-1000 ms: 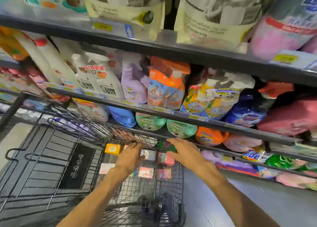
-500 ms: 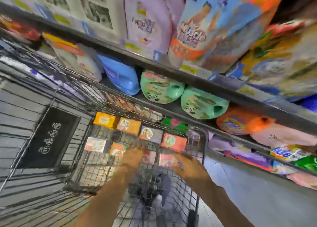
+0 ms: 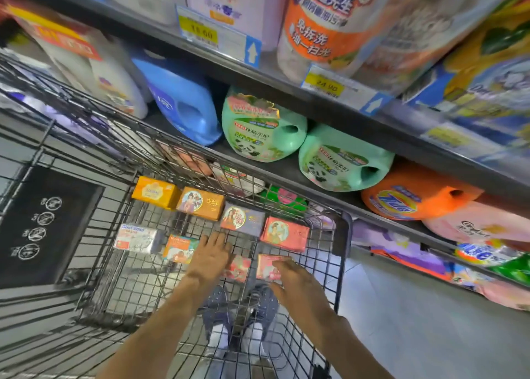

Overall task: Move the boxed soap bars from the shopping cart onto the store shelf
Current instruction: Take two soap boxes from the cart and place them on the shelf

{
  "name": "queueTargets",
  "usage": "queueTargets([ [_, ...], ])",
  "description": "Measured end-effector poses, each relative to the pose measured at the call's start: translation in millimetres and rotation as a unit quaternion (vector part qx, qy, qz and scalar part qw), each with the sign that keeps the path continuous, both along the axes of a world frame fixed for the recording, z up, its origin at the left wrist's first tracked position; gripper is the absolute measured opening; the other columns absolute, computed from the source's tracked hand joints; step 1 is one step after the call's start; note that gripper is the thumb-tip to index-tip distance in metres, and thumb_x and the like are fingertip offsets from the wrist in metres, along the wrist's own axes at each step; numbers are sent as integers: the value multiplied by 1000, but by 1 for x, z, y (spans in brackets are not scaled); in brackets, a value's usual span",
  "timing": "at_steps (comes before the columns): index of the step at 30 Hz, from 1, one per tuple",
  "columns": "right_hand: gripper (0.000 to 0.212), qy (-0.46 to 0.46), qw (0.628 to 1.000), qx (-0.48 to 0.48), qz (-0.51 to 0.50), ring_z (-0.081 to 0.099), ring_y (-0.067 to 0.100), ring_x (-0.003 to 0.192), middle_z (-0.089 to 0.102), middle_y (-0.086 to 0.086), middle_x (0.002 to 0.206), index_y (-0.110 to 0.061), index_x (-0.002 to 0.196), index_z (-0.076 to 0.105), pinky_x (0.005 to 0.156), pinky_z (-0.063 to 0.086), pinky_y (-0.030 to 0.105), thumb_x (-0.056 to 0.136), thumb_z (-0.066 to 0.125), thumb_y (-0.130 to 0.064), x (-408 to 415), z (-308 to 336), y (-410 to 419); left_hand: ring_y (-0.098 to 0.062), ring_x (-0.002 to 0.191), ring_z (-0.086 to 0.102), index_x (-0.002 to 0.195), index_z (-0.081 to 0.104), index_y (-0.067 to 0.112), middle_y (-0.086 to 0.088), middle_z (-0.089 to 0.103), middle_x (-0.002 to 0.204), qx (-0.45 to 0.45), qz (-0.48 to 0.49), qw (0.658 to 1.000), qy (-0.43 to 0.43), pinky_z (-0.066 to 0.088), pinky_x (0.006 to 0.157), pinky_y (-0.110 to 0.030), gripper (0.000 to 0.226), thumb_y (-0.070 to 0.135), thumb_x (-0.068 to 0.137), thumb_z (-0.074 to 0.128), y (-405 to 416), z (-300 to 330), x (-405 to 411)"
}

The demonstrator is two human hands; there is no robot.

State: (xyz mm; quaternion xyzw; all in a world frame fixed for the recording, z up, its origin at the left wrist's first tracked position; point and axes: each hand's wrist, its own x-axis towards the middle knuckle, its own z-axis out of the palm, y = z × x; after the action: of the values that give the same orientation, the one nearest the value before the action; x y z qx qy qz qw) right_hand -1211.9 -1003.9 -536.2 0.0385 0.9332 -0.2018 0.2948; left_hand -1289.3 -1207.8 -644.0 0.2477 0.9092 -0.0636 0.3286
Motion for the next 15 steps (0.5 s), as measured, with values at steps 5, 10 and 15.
queueTargets([
  [5, 41, -50, 997, 66, -4, 58, 21, 118, 57, 5, 133, -10, 139, 47, 98, 48, 29, 102, 50, -28, -14, -9, -4, -28, 142, 29, 146, 39, 17, -6, 40, 150, 10, -15, 999, 27, 22, 119, -45, 61, 24, 92, 66, 1, 27, 7],
  [10, 42, -117, 987, 83, -70, 62, 25, 112, 61, 13, 126, -3, 136, 47, 98, 52, 33, 96, 56, -9, -26, -26, -13, -17, 118, 58, 128, 60, 27, 6, 62, 124, 160, 137, 977, 22, 46, 104, -31, 50, 39, 82, 79, -20, 61, 12],
  [15, 52, -165, 926, 335, 56, 46, -3, 53, 64, -12, 73, -13, 88, 65, 51, 45, 12, 95, 45, -60, -10, -47, -15, -15, 108, 64, 123, 64, 21, 6, 64, 120, 234, 224, 946, 11, 57, 95, -32, 53, 38, 77, 83, -46, 76, 27],
])
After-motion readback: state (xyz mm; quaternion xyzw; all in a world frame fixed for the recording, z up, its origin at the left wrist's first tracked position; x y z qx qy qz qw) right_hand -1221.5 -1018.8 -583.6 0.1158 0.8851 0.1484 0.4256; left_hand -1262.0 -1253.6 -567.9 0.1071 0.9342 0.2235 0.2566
